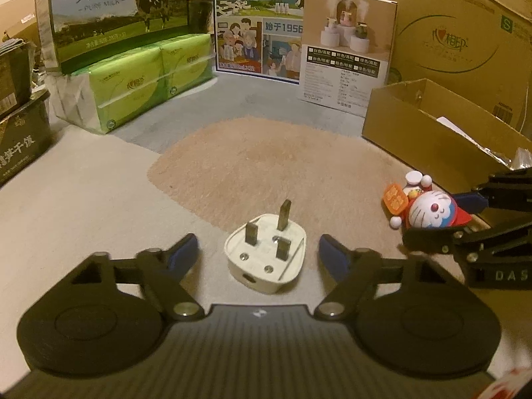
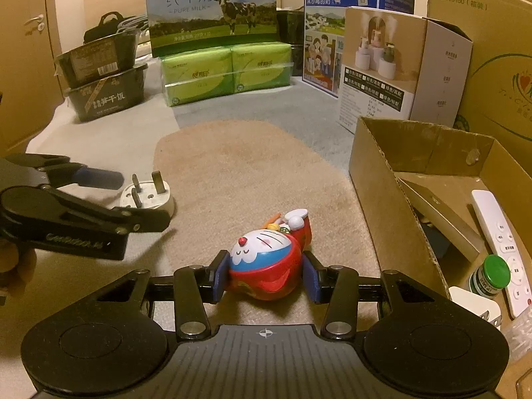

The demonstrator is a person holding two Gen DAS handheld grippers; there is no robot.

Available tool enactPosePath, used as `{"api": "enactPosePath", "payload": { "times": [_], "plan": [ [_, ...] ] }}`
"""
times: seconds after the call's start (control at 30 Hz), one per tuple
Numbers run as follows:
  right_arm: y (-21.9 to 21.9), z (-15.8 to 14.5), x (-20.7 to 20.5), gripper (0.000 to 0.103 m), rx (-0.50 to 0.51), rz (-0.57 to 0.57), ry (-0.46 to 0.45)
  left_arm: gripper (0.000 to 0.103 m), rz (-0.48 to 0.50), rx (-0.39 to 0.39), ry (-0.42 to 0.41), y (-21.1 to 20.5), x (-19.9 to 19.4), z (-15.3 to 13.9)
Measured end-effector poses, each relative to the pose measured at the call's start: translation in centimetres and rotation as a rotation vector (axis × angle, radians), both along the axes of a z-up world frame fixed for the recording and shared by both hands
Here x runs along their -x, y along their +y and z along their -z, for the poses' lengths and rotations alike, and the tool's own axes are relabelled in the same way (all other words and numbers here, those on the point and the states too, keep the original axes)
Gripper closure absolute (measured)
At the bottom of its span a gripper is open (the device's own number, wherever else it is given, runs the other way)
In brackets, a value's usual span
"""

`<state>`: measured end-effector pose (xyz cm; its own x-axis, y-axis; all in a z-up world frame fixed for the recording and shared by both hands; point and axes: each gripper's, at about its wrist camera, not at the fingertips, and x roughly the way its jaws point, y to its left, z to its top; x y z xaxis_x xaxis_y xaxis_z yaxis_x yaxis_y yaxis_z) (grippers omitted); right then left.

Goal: Organize rigid objects
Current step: 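Grasp the white plug adapter with the left tool while the right tool holds the figurine, then carry the plug adapter and figurine with both tools over the tray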

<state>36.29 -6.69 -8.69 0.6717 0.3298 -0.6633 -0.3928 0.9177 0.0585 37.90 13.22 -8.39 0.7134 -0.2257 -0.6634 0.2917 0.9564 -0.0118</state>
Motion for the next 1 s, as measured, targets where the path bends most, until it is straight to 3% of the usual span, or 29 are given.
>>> {"api": "enactPosePath", "payload": {
  "times": [0.13,0.17,0.53,1.0],
  "plan": [
    [0.0,0.0,0.0,0.057,0.000,-0.001,-0.001,0.055,0.006,-0.017,0.015,-0.6,-0.2,0.2],
    [0.0,0.0,0.0,0.057,0.000,0.000,-0.001,0.056,0.002,-0.017,0.015,-0.7,-0.1,0.1],
    [-0.4,-0.9,2.0,0.057,-0.009,-0.001,0.010,0.056,-0.114,0.032,0.076,-0.2,4.5,-0.9],
    [-2.2,-3.1,10.7,0.057,-0.024,-0.017,0.034,0.056,-0.226,0.116,0.124,-1.9,15.2,-4.0]
  ]
}}
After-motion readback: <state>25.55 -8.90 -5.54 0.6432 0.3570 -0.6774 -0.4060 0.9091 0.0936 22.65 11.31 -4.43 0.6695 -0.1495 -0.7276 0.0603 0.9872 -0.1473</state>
